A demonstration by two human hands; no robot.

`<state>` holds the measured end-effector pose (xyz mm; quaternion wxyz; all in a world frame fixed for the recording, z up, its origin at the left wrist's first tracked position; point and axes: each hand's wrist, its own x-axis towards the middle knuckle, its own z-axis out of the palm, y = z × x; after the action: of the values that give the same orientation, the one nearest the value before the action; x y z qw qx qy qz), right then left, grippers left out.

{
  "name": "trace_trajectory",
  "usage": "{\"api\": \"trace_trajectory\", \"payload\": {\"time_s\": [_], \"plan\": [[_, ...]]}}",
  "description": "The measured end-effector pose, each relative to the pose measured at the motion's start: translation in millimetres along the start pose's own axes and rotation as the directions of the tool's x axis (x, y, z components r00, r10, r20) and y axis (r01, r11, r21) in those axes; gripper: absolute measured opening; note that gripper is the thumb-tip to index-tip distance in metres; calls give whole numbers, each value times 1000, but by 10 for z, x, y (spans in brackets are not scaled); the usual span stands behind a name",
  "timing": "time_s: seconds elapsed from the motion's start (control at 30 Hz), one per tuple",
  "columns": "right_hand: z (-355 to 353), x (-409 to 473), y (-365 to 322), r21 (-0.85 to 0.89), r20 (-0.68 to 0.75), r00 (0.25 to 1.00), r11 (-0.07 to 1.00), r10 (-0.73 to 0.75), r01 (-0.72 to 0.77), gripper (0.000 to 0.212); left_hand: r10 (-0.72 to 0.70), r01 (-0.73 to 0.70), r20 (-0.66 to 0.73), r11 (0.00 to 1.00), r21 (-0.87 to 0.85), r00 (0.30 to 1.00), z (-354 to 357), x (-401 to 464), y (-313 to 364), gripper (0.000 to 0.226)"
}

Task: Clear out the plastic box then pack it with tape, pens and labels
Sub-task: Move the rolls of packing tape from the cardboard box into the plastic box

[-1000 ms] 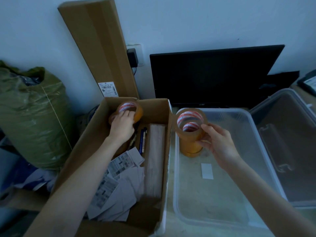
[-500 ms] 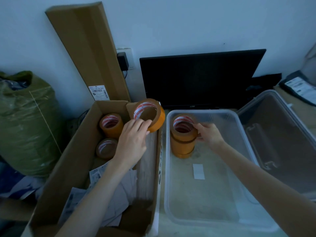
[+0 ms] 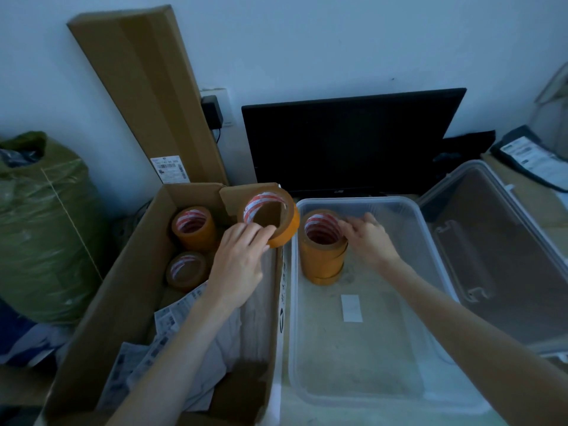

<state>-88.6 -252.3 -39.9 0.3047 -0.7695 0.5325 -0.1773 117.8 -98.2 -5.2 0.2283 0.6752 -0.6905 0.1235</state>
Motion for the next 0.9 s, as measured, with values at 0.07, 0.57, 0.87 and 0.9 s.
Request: {"api": "trace_trajectory", "payload": {"time_s": [0.07,0.57,0.87,0.9], "plan": [[-68,-93,-118,169,-82,993,981,-85,98,35,47,-47,3,999,-13,999,9,-21,29,48],[-144,-623,-412,751,201,979,639,24,-170,20,128,-136,-49,955,-264,991,109,-224,180,28],[141,-563,283,262,496,863,931,97,-255,19,-258,282,115,900,-332,959,387,-530,-290,23],[230,-525,337,175,506,854,955,121,-239,25,-263,292,130,900,-324,956,407,-562,-285,22]]}}
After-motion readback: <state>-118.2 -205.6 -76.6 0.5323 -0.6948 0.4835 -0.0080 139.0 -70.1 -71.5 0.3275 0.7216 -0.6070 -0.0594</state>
